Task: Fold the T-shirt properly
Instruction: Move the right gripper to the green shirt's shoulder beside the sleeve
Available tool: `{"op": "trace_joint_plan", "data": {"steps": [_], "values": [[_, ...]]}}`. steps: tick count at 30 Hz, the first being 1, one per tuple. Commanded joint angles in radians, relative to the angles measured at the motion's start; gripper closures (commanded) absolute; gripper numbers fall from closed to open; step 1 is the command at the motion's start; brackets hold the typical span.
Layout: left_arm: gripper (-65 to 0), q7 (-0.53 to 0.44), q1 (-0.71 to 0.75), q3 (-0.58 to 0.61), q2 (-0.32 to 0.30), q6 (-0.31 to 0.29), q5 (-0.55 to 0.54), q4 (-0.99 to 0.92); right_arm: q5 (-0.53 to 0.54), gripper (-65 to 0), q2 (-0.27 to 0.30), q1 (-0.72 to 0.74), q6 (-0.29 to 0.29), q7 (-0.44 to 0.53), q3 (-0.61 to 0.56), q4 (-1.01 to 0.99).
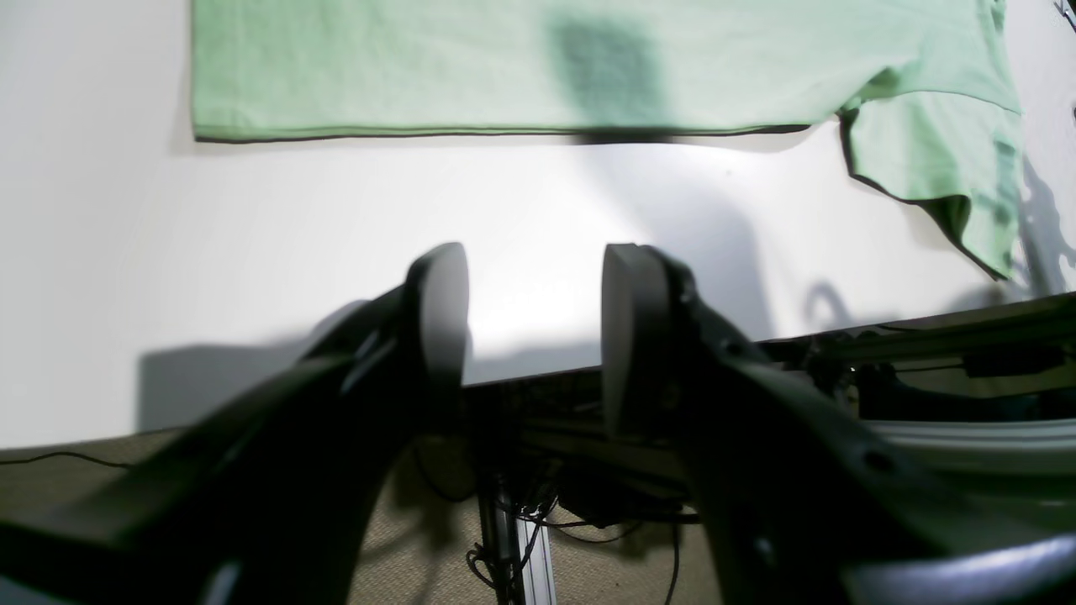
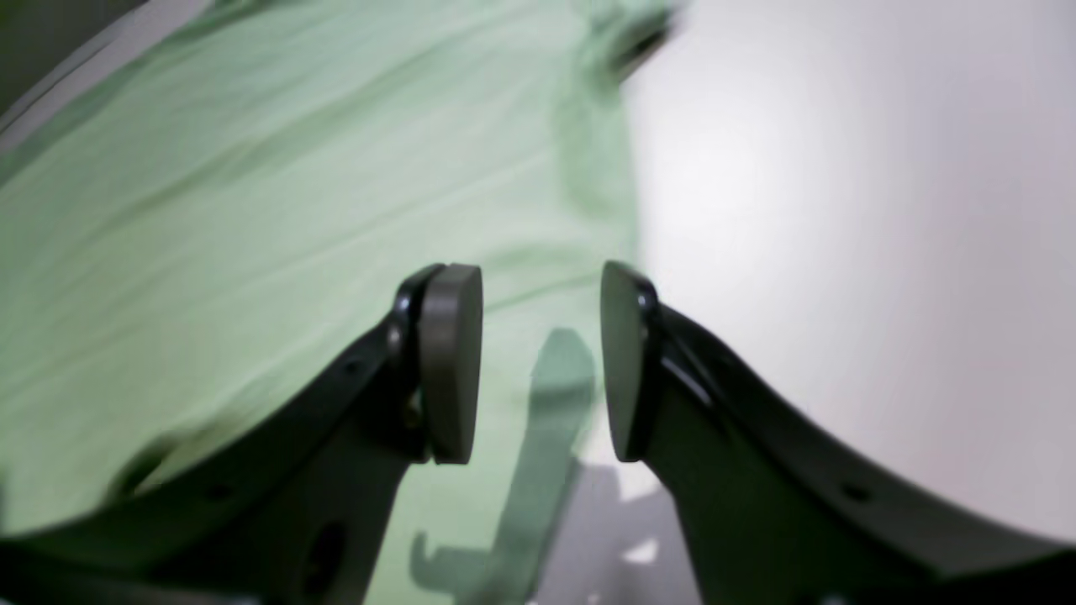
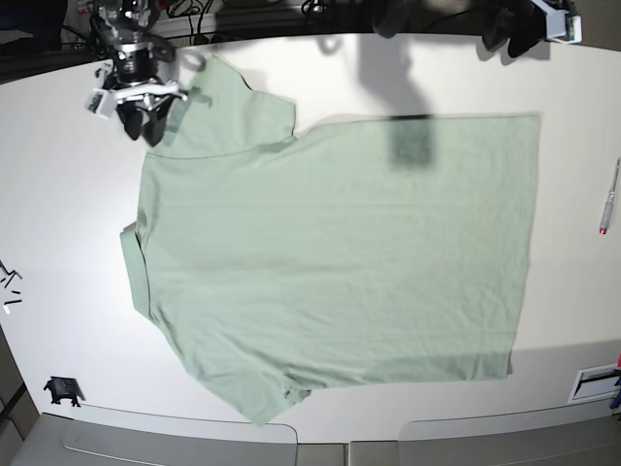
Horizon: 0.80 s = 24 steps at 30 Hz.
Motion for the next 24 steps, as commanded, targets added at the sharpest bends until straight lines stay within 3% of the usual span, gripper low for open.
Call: {"op": "trace_joint_plan", "data": {"steps": [1, 5, 11, 14, 18, 24], "values": [[-23.7, -0.023, 0.016, -0.006, -0.003, -0.011, -0.016, 0.014, 0.007, -22.3, 0.013, 0.013, 0.008, 0.010, 0.017, 0.014], [-23.7, -0.023, 0.016, -0.006, -0.003, -0.011, -0.016, 0.014, 0.007, -22.3, 0.046, 0.076, 0.011, -0.060, 0.037, 0.002], [-23.7, -0.023, 0.016, -0.006, -0.003, -0.011, -0.015, 0.014, 0.006, -22.3, 0.080, 0.155, 0.016, -0.065, 0.037, -0.140], [-23.7, -0.023, 0.016, -0.006, -0.003, -0.011, -0.016, 0.014, 0.027, -22.3, 0.080, 0.187, 0.067, -0.070, 0.037, -0.229], [-23.7, -0.023, 0.016, -0.006, -0.003, -0.011, -0.016, 0.014, 0.157, -22.3, 0.077, 0.200, 0.144, -0.099, 0.037, -0.300], [-23.7, -0.023, 0.016, -0.006, -0.003, -0.011, -0.016, 0.014, 0.172, -22.3, 0.063, 0.212, 0.157, -0.104, 0.036, -0.354]]}}
